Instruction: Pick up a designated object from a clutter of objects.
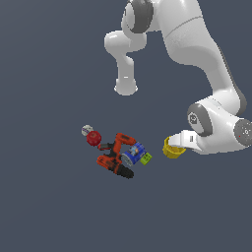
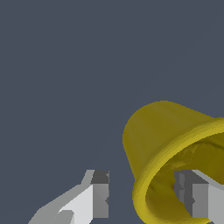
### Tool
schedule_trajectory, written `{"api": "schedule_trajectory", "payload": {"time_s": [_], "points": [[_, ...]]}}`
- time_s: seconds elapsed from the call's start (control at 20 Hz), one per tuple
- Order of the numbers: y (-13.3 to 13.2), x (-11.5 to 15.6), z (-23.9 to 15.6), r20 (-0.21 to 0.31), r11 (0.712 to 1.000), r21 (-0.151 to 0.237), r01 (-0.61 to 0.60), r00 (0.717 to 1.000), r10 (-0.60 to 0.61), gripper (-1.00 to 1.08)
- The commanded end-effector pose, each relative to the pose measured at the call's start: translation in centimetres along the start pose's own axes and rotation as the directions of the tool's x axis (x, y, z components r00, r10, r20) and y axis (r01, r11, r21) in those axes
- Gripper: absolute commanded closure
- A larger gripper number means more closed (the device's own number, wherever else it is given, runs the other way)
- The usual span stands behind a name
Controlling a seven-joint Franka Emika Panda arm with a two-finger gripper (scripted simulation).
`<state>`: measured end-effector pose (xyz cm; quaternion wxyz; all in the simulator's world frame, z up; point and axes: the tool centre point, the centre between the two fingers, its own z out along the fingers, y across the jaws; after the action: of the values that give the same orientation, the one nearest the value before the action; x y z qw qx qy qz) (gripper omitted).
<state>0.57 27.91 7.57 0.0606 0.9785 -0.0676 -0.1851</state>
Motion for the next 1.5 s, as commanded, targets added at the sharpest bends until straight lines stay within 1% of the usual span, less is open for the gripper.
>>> {"api": "schedule_trajectory", "payload": {"time_s": [0.0, 0.25, 0.3, 1.0, 1.25, 1.45], "points": [[0.0, 0.0, 1.0, 0.001, 1.0, -0.001, 0.0, 1.0, 0.0, -0.2], [0.0, -0.1, 1.9, 0.001, 1.0, -0.001, -0.001, 1.0, 0.001, -0.2], [0.0, -0.1, 1.9, 0.001, 1.0, -0.001, -0.001, 1.0, 0.001, 1.08], [0.1, -0.3, 1.7, 0.001, 1.0, -0.001, -0.001, 1.0, 0.001, 1.08], [0.7, -1.2, 0.7, 0.001, 1.0, -0.001, -0.001, 1.0, 0.001, 1.08], [1.5, -2.5, -0.7, 0.001, 1.0, -0.002, -0.001, 1.0, 0.001, 1.08]]}}
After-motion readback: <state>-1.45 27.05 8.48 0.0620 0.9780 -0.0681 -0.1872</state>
